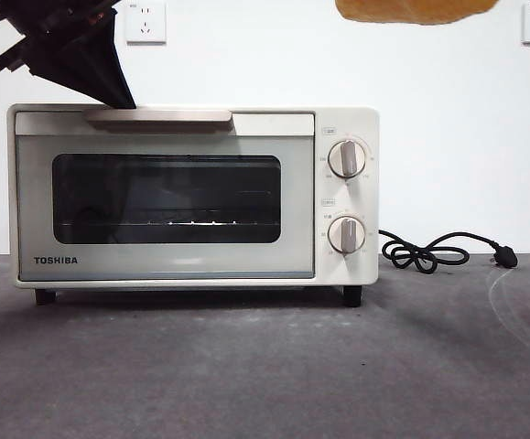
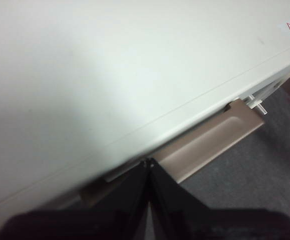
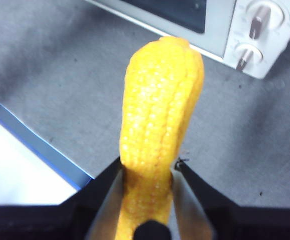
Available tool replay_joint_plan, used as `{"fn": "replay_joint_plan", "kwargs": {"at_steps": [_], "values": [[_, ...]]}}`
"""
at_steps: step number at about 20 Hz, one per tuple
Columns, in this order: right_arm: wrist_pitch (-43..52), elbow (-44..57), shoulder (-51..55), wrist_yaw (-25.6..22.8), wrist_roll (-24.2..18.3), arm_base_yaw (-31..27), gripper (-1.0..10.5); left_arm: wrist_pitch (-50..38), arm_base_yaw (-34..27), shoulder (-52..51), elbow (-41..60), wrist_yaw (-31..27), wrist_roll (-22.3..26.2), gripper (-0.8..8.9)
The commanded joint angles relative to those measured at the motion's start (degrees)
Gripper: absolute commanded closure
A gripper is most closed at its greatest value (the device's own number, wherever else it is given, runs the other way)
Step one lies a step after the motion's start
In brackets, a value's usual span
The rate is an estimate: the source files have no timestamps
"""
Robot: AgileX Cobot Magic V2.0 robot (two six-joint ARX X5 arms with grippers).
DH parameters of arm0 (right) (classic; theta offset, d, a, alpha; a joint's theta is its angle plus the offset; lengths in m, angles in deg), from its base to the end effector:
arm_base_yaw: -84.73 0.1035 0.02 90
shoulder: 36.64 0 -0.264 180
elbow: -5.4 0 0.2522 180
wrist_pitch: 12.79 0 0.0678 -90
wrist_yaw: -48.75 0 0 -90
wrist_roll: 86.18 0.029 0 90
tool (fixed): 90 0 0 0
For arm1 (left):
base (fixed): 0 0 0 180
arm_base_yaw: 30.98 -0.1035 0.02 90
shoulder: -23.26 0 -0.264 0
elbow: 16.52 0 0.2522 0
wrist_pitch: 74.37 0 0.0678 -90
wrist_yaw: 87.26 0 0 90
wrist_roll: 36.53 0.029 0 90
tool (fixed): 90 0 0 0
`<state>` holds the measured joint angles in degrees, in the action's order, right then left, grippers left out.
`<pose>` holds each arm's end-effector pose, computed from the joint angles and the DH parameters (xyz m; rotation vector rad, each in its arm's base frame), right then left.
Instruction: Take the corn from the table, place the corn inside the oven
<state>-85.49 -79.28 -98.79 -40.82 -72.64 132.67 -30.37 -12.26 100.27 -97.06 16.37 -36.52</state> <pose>0.1282 0.1424 0.3592 -0.1526 0.9069 0.6821 0.2681 -0.0981 0.3140 0.0319 0.7147 -0.5408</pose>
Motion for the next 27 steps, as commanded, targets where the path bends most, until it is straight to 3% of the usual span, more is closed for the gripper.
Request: {"fn": "replay_joint_plan", "kwargs": {"at_steps": [1,10,20,27], "values": [[0.26,-0.22,0.17,-0.04,0.44,0.09,9.6,3.58,0.11,0.92,0.15,-0.17,0.72,8.19],[0.61,-0.22,0.17,-1.53,0.33,0.09,9.6,21.84,0.17,0.92,0.15,-0.17,4.81,8.19],[1.6,-0.22,0.17,-1.31,-0.37,0.11,9.6,30.69,4.98,0.13,0.15,0.48,6.49,8.19],[12.92,-0.22,-0.77,4.59,-2.38,0.15,9.6,29.77,10.38,-9.49,0.15,0.46,4.44,8.19]]}}
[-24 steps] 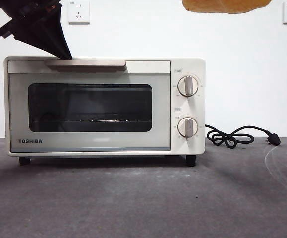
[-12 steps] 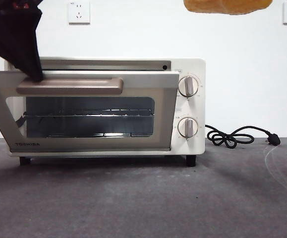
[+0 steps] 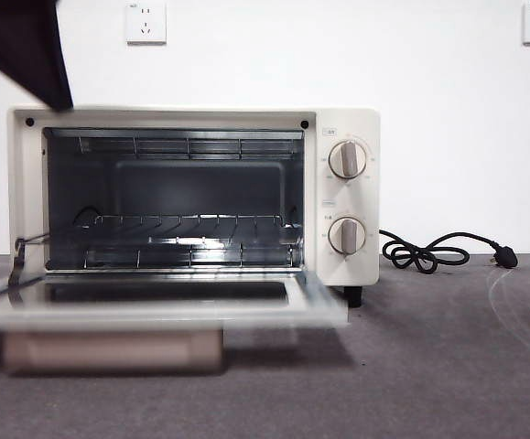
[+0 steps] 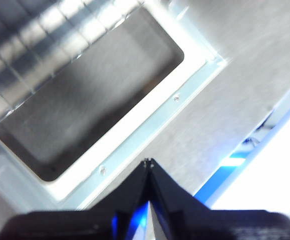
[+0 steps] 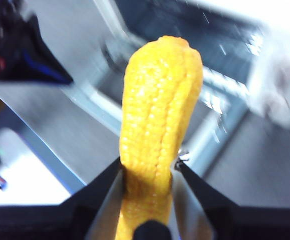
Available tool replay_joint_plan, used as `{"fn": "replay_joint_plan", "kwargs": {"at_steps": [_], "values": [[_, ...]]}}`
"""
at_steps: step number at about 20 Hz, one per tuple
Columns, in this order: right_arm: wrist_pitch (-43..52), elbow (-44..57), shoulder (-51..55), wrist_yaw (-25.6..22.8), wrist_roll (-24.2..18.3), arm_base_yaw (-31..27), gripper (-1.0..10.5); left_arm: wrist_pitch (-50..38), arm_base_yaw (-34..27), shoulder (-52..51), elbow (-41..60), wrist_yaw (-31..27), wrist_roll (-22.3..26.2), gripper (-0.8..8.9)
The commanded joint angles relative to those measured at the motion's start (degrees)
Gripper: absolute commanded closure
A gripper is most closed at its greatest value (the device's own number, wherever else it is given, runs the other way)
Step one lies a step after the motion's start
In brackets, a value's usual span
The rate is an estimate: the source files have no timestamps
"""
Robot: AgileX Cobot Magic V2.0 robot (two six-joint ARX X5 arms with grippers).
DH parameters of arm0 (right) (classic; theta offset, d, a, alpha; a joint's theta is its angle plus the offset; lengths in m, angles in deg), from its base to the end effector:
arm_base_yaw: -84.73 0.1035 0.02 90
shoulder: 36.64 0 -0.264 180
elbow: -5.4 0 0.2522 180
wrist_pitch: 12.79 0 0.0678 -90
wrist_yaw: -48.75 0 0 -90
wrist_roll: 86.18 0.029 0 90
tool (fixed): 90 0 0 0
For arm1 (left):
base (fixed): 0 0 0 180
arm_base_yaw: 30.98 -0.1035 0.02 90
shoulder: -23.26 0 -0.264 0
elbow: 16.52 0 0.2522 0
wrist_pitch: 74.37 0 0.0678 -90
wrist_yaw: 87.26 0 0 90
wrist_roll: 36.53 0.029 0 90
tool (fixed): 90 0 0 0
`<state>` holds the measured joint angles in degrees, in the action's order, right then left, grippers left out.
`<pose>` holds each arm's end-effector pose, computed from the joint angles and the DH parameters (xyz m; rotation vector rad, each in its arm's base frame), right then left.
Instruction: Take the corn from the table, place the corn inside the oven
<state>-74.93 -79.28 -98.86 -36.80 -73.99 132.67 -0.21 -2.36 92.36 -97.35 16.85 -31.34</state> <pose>0.1353 0.1533 0.3717 -0.0745 0.7524 0.7984 0.1872 -0.1102 0.3164 0.2182 1.0743 -0.7195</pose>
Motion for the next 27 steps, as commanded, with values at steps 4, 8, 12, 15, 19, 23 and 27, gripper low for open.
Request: {"fn": "replay_joint_plan", "kwargs": {"at_steps": [4,8,12,15,19,23,27], "values": [[9.7,-0.22,-5.03,1.79,-3.69,3.04,9.6,-1.25,0.61,-7.5,0.44,-0.26,-1.57,8.19],[17.14,-0.22,-12.74,0.96,-5.77,6.91,9.6,-3.02,0.57,-12.11,0.44,-3.91,-2.58,8.19],[22.86,-0.22,-20.83,-6.82,-11.13,8.35,9.6,-1.68,0.57,-15.32,0.44,-9.64,-2.62,8.19],[27.47,-0.24,-25.77,-15.43,-17.07,8.37,9.6,-1.11,0.57,-17.07,0.44,-11.67,-2.6,8.19],[34.14,-0.24,-30.34,-23.52,-26.75,9.11,9.6,-1.16,0.57,-17.75,0.44,-12.04,-2.62,8.19],[39.04,-0.26,-34.47,-24.92,-38.75,9.55,9.6,-1.14,0.57,-17.75,0.44,-13.11,-2.6,8.19],[40.7,-0.26,-37.35,-28.13,-48.09,9.99,9.6,-1.27,0.57,-17.75,0.44,-13.88,-2.6,8.19]]}}
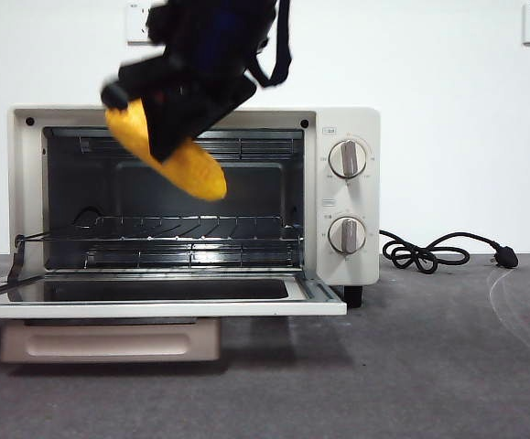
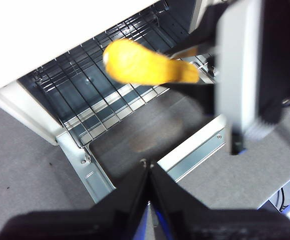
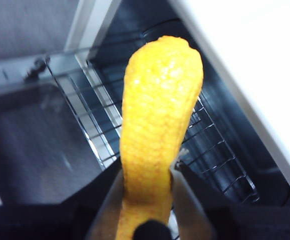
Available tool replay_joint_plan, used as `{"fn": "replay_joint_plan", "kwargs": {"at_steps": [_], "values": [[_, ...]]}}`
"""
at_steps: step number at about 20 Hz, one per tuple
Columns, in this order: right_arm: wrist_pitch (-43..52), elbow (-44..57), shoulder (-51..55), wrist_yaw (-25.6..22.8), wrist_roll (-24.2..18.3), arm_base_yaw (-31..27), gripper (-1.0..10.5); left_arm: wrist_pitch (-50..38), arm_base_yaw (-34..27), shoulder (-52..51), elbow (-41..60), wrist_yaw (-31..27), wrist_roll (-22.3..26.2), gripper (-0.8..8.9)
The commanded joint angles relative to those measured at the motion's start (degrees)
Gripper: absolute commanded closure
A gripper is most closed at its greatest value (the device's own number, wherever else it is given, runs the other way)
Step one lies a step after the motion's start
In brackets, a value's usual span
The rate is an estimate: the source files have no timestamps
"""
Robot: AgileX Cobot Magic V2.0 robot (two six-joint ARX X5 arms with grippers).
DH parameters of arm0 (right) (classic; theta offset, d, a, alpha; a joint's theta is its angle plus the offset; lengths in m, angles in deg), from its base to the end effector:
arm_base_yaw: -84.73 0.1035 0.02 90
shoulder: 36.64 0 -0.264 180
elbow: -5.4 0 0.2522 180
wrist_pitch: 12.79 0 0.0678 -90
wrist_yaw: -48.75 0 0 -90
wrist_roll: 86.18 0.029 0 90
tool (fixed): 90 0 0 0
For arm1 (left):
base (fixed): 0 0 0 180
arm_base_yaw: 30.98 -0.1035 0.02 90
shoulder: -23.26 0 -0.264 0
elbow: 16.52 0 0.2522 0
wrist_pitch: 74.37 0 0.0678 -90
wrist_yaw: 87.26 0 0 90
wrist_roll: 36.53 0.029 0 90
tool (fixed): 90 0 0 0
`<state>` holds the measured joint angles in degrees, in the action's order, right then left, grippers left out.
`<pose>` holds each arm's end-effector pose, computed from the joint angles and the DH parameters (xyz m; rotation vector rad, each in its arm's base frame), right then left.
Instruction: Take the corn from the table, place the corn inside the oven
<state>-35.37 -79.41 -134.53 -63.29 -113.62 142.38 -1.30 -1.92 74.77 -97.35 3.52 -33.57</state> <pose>0.2119 0.3142 0.2527 -0.8592 0.3376 0.7172 0.1270 -0.0710 0.3667 0.2367 0.7362 -0.5147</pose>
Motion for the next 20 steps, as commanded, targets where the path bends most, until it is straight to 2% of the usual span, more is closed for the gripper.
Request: {"fn": "replay_joint_plan", "kwargs": {"at_steps": [1,5,7,10,13,16,20], "values": [[1.79,-0.13,-2.4,-2.64,-11.1,0.31,9.6,-0.17,0.13,-0.15,0.44,-0.81,-0.37,8.19],[6.58,-0.13,-5.7,-5.7,-22.53,0.55,9.6,-0.24,0.13,-0.15,0.44,-0.81,-0.35,8.19],[10.38,-0.13,-7.72,-6.97,-25.79,0.52,9.6,-0.22,0.13,-0.15,0.44,-0.81,-0.33,8.19],[14.95,-0.15,-9.9,-10.43,-27.89,0.42,9.6,-0.24,0.09,-0.13,0.44,-0.81,-0.33,8.19],[14.78,-0.15,-10.71,-10.36,-29.81,0.37,9.3,-0.26,0.0,-0.13,0.44,-0.83,-0.15,8.19],[13.33,-0.15,-10.71,-9.77,-29.57,0.37,7.7,-0.24,0.0,-0.13,0.44,-0.81,-0.11,8.19],[13.29,-0.15,-10.71,-9.86,-29.2,0.37,7.1,-0.17,0.0,-0.13,0.44,-0.81,0.09,8.19]]}}
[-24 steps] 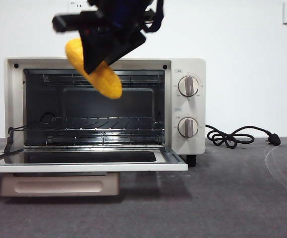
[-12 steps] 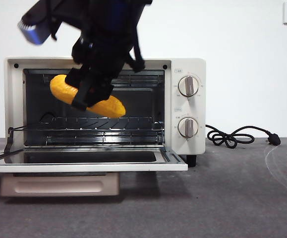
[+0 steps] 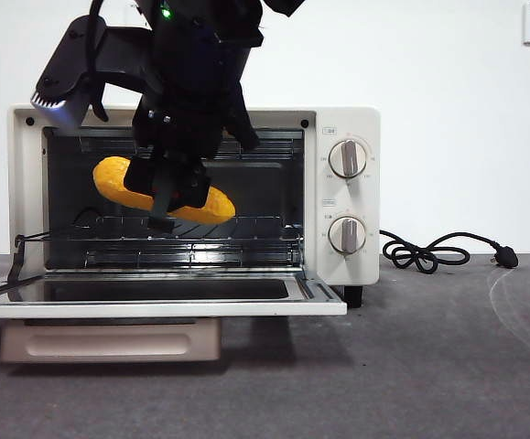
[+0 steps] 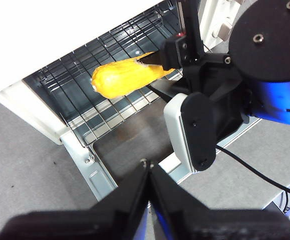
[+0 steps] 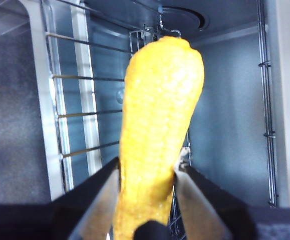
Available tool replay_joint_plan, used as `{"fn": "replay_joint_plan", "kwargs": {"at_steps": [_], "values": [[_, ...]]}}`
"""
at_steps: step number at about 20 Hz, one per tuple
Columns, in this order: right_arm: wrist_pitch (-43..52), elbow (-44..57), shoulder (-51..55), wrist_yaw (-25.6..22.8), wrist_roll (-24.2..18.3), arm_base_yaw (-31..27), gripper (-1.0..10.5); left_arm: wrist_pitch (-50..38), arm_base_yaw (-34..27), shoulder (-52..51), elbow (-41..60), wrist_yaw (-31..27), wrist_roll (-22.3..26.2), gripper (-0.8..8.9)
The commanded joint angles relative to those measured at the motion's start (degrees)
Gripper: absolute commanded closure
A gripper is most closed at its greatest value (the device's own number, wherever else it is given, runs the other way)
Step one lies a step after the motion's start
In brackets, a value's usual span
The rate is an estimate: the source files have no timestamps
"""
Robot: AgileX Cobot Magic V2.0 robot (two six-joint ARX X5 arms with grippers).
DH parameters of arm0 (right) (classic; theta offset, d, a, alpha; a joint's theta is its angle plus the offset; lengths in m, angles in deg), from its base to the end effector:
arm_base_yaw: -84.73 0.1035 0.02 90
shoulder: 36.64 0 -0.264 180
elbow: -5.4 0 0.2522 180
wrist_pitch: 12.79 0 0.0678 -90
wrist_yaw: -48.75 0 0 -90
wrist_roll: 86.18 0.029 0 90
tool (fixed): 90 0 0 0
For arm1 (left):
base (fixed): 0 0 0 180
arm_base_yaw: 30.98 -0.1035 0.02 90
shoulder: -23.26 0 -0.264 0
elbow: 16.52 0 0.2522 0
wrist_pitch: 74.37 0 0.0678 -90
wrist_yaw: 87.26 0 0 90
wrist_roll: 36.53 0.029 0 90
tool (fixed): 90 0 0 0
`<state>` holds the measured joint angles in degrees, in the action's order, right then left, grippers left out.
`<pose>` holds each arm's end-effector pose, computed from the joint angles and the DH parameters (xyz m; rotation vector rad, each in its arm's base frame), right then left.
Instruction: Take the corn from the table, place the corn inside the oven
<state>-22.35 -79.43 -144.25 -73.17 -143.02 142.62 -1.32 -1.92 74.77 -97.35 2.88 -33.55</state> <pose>0.2312 0.3395 0.2080 -1.3618 0.1559 0.6248 0.1272 -0.0708 0.3667 0.2411 0.7346 -0.5042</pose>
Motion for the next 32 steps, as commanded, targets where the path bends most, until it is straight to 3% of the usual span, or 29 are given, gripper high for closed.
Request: {"fn": "replay_joint_plan", "kwargs": {"at_steps": [1,3,10,19,25,32], "values": [[0.28,-0.13,-0.98,0.0,0.24,0.13,6.2,-0.11,0.0,-0.13,0.44,-0.17,0.09,8.19],[0.26,-0.13,-0.98,-0.31,0.31,0.13,5.2,0.02,0.0,-0.13,0.44,-0.17,0.11,8.19],[0.24,-0.13,-0.96,-3.5,2.78,0.31,5.3,0.26,0.0,-0.13,0.44,-0.17,0.33,8.19],[-1.84,-0.13,-0.85,-11.67,5.62,4.11,5.4,0.17,-0.63,-0.13,0.44,-0.22,1.79,8.19],[-7.04,-0.15,1.27,-15.65,11.32,7.17,5.4,-0.79,-3.32,-0.13,0.44,-0.2,2.95,8.19],[-19.3,-0.15,14.19,-16.5,21.99,12.76,5.4,-6.21,-6.29,1.33,0.44,0.07,3.72,8.19]]}}
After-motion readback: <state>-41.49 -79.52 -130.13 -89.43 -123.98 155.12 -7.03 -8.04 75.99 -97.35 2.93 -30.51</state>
